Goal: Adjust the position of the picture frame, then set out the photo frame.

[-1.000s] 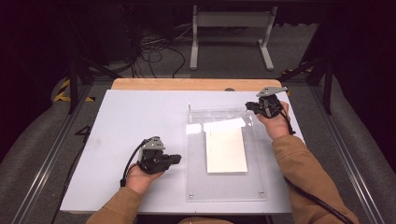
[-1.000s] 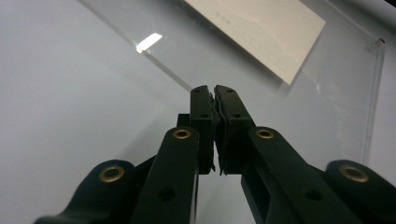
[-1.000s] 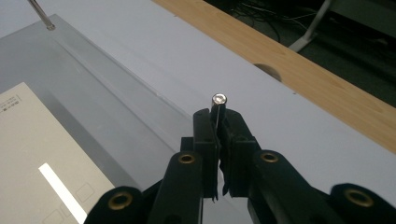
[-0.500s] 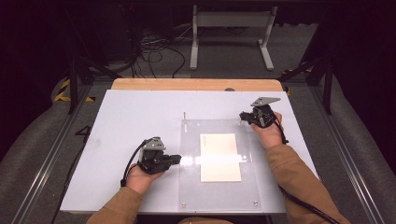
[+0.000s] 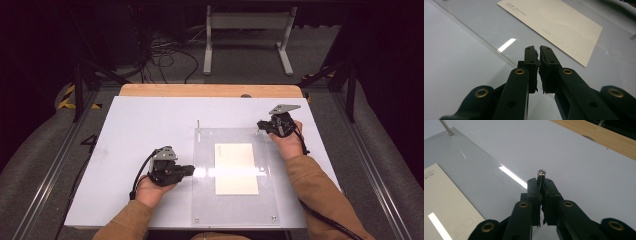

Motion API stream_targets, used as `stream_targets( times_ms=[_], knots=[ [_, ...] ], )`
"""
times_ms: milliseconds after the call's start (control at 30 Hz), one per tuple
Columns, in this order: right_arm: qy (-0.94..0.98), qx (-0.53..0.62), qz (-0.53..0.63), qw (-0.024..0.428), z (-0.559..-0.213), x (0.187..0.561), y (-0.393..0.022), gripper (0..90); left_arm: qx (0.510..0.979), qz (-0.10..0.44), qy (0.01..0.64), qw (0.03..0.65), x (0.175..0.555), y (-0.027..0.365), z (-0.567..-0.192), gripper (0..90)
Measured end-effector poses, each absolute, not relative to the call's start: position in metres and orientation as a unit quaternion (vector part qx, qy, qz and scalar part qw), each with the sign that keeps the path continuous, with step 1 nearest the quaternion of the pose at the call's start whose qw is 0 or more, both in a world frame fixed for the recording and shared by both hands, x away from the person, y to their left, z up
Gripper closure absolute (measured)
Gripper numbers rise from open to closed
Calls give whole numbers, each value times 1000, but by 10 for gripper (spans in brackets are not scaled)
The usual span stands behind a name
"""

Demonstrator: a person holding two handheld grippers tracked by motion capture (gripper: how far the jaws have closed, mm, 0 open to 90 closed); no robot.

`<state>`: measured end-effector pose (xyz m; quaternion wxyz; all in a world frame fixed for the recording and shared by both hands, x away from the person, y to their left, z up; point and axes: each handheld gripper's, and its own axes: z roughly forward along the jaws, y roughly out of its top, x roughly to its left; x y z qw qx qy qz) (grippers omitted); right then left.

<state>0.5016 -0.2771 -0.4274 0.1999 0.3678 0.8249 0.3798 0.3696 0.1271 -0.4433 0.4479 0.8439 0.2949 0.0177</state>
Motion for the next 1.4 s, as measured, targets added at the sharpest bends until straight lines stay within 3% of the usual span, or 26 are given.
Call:
stream_targets(
  times_ms=[233, 333, 433, 600, 867, 1200, 1267, 1333, 1400],
  knots=[
    [823, 375, 376, 201, -427, 496, -282, 844, 842, 29, 294, 451, 364, 132, -441, 811],
    [815, 363, 405, 200, -424, 493, -287, 697, 840, 33, 290, 458, 360, 135, -437, 767],
    [811, 347, 431, 192, -420, 488, -294, 625, 840, 47, 280, 462, 352, 136, -432, 720],
    [823, 302, 452, 166, -421, 489, -306, 601, 847, 65, 253, 464, 340, 138, -427, 612],
    [794, 306, 501, 160, -435, 491, -305, 551, 840, 62, 244, 481, 325, 142, -423, 582],
    [803, 311, 469, 197, -439, 498, -291, 669, 839, 60, 237, 486, 318, 141, -423, 577],
    [803, 318, 462, 204, -439, 499, -289, 725, 840, 63, 235, 485, 319, 140, -424, 577],
    [800, 329, 457, 207, -440, 500, -290, 834, 839, 63, 237, 486, 319, 140, -425, 575],
    [798, 336, 459, 199, -439, 502, -292, 837, 838, 63, 236, 487, 319, 140, -425, 575]
  ],
)
